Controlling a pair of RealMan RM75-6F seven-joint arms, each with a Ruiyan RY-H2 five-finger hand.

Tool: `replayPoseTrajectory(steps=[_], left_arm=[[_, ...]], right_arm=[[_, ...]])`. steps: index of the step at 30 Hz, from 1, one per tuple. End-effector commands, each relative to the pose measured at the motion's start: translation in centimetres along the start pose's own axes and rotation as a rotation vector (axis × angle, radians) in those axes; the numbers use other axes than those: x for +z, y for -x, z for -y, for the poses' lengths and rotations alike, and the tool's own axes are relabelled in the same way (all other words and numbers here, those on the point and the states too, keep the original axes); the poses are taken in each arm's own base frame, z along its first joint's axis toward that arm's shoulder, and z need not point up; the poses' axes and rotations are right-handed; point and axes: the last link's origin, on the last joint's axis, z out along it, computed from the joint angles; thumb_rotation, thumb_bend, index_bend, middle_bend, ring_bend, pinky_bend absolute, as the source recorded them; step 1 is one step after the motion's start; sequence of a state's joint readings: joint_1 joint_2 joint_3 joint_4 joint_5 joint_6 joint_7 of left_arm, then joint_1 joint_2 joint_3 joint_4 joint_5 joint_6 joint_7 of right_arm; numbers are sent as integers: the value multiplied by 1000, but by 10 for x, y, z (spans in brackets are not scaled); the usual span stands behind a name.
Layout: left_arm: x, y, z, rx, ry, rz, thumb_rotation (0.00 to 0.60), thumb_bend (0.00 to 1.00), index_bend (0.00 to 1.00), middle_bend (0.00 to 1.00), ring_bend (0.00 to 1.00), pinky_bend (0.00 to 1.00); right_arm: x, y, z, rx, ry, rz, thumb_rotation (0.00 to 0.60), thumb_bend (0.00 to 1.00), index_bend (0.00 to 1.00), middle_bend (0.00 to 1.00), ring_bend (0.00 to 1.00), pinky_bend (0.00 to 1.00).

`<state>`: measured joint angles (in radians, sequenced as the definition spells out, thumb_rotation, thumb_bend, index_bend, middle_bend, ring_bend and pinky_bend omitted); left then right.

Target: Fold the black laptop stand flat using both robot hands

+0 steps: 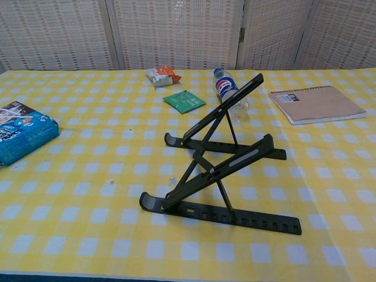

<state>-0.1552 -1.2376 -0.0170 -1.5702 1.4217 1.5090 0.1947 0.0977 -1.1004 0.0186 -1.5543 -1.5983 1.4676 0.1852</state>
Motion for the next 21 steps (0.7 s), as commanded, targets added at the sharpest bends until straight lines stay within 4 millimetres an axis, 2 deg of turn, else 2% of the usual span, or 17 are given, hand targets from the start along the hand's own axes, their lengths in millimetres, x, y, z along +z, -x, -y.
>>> replayPoseTrajectory(steps=[1,13,19,21], left_arm=[[-3,3,-2,-10,12,6,600,187,148,84,46,0],[-1,6,-3,-37,21,16,600,187,147,84,47,0],[0,10,-5,-50,36,27,600,186,147,84,50,0],[0,10,-4,-53,34,33,600,187,147,84,50,0]], right_arm=[[0,0,0,3,-8,4,600,306,0,0,80,0],[6,6,5,39,-33,52,600,306,0,0,81,0],[24,17,16,109,-80,152,600,307,0,0,70,0],[33,21,21,159,-100,187,600,344,0,0,66,0]])
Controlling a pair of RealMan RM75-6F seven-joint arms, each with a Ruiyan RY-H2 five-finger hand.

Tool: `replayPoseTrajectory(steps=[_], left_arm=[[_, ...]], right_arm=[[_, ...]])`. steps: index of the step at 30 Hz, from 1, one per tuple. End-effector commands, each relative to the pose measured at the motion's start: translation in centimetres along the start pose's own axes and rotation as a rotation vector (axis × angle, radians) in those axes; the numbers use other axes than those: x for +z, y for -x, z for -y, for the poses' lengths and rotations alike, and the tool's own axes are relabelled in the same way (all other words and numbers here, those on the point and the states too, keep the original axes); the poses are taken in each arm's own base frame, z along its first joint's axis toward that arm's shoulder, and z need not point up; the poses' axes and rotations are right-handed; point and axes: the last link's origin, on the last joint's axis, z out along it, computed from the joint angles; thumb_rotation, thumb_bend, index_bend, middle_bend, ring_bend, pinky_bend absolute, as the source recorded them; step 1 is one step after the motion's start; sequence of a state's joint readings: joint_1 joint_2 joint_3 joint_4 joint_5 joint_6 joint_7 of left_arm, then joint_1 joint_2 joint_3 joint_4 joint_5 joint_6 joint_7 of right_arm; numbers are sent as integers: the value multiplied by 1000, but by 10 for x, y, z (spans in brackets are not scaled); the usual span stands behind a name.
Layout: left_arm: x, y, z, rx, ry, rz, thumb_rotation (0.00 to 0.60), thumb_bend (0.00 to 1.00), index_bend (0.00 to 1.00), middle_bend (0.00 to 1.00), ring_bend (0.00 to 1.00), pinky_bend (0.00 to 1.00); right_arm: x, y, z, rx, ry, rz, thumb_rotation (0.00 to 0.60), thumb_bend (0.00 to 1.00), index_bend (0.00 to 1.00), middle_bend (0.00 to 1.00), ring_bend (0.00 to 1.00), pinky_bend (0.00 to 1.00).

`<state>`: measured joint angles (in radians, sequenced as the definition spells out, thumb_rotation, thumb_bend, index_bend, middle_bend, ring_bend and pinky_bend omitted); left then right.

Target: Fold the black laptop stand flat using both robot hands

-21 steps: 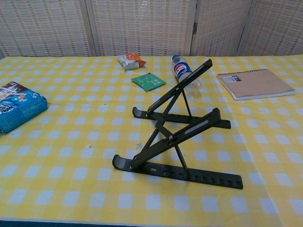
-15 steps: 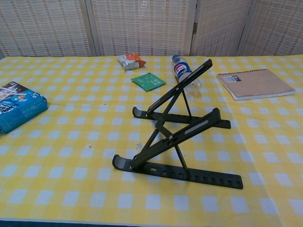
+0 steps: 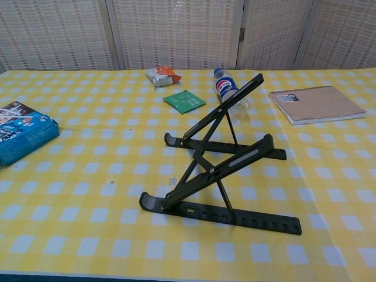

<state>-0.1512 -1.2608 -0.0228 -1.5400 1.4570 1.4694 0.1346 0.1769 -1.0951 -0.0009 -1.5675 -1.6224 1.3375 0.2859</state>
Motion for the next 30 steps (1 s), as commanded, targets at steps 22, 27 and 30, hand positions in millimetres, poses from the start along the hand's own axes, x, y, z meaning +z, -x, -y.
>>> replayPoseTrajectory(steps=[22,27,30], left_arm=[[1,9,-2,-13,-8,39,600,187,156,85,54,0],[3,10,-3,-25,-2,48,600,187,155,85,53,0],[4,10,-3,-38,0,56,600,184,154,85,53,0]], right_arm=[[115,30,48,741,-93,385,107,71,0,0,0,0],[137,32,65,884,-133,426,106,65,0,0,9,0],[153,36,73,956,-133,457,104,63,0,0,21,0]])
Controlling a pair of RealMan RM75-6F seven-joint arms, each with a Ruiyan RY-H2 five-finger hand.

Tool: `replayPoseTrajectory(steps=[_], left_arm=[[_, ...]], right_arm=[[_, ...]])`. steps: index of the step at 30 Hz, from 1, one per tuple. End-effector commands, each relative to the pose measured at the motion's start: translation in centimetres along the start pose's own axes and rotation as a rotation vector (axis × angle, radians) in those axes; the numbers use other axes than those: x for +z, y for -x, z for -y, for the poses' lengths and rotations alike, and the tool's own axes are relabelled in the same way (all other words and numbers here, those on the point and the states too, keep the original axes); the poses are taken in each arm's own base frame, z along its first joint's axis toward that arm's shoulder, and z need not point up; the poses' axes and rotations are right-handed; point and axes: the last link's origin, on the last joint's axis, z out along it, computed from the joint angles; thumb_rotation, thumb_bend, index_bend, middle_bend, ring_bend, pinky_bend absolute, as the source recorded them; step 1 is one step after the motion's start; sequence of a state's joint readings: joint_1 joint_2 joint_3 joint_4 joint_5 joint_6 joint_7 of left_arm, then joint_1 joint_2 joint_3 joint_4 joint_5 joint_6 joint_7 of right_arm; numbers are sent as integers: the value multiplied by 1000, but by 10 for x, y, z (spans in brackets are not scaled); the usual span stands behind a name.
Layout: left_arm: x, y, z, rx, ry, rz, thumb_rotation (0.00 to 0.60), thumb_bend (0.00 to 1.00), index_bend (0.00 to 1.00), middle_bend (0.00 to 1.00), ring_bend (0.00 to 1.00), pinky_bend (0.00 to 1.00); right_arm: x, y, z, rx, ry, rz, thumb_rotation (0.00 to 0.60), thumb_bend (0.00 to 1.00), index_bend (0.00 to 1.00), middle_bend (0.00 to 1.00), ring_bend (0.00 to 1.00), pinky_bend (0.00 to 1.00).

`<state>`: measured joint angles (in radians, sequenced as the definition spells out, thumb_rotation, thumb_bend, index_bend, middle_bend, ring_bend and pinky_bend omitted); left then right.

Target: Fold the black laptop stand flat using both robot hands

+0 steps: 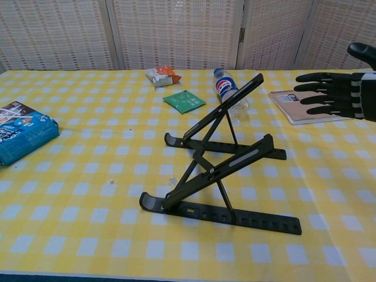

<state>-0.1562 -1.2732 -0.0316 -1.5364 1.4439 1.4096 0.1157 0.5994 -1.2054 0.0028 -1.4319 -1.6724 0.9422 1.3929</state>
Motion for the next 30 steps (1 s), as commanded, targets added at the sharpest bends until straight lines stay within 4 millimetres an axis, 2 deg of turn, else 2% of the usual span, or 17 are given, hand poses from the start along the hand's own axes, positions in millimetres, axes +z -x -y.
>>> replayPoseTrajectory(steps=[1,8,12,19,30], left_arm=[[1,1,0,-11,1,7,600,185,154,85,53,0],[1,2,3,-10,-5,21,600,186,151,85,52,0],[3,1,4,-8,-7,18,600,186,151,85,52,0],[4,-2,7,-6,-13,7,600,186,150,85,51,0],[6,-3,10,-10,-23,-4,600,186,147,85,51,0]], right_arm=[[35,6,9,97,-23,56,102,63,0,0,21,0],[75,15,17,197,-39,85,94,64,0,0,17,0],[97,27,22,242,-29,130,94,64,0,0,27,0],[121,49,34,355,-54,245,85,63,0,0,38,0],[156,90,51,411,-90,430,85,64,0,0,53,0]])
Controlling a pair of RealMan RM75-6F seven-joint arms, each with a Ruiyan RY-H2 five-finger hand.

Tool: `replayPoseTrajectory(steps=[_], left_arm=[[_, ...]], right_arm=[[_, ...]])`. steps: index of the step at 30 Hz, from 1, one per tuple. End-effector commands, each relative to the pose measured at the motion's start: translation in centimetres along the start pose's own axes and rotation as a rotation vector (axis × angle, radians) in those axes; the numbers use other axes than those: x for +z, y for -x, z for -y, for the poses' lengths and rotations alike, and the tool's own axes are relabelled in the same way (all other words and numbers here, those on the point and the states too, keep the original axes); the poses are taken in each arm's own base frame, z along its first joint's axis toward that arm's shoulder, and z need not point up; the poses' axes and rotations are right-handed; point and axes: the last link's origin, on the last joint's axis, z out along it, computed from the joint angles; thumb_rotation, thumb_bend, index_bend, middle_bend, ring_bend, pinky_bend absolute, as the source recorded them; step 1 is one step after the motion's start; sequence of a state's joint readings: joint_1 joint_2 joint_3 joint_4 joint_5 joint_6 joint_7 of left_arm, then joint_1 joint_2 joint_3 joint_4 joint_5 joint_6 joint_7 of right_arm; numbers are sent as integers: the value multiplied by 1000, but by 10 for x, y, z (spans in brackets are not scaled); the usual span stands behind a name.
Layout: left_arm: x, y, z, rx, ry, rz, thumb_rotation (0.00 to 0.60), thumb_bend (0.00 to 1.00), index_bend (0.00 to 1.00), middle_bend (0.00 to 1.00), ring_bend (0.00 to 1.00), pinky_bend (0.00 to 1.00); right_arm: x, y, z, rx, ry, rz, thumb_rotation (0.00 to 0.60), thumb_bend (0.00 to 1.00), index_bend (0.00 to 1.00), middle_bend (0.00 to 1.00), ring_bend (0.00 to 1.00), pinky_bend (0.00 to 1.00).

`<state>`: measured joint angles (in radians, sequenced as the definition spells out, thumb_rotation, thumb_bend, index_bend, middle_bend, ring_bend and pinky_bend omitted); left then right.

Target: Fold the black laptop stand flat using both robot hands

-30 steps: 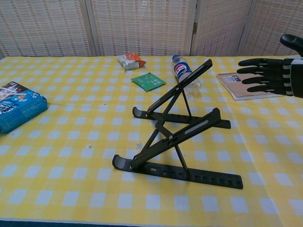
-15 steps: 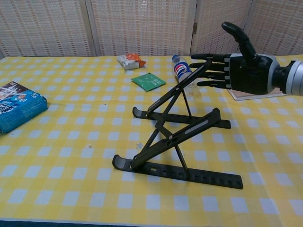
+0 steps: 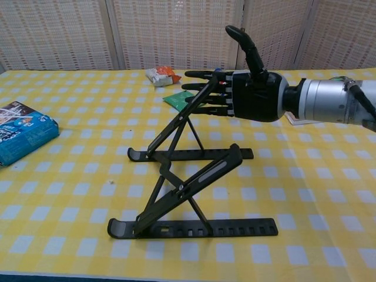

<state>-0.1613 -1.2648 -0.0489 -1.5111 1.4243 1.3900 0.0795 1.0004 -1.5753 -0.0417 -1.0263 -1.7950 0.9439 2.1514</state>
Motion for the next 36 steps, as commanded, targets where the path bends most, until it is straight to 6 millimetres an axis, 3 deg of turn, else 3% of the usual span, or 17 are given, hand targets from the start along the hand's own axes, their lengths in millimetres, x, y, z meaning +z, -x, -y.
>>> replayPoseTrajectory(steps=[1,11,18,28,36], left_arm=[[1,-1,1,-1,-3,-2,600,187,146,85,51,0],[5,-3,4,1,-8,-2,600,187,141,85,52,0],[15,-9,-1,-7,37,-7,600,187,140,87,54,0],[68,-10,-41,-116,282,118,600,187,115,98,61,0],[104,8,-80,-269,394,355,600,186,92,98,60,0]], right_arm=[[18,11,0,13,-3,61,85,64,0,0,53,0],[63,43,1,35,-1,182,83,64,0,0,64,0],[58,41,8,16,-32,193,86,64,0,0,64,0],[52,48,15,8,-44,208,82,64,0,0,55,0],[55,64,18,-3,-49,252,81,64,0,0,49,0]])
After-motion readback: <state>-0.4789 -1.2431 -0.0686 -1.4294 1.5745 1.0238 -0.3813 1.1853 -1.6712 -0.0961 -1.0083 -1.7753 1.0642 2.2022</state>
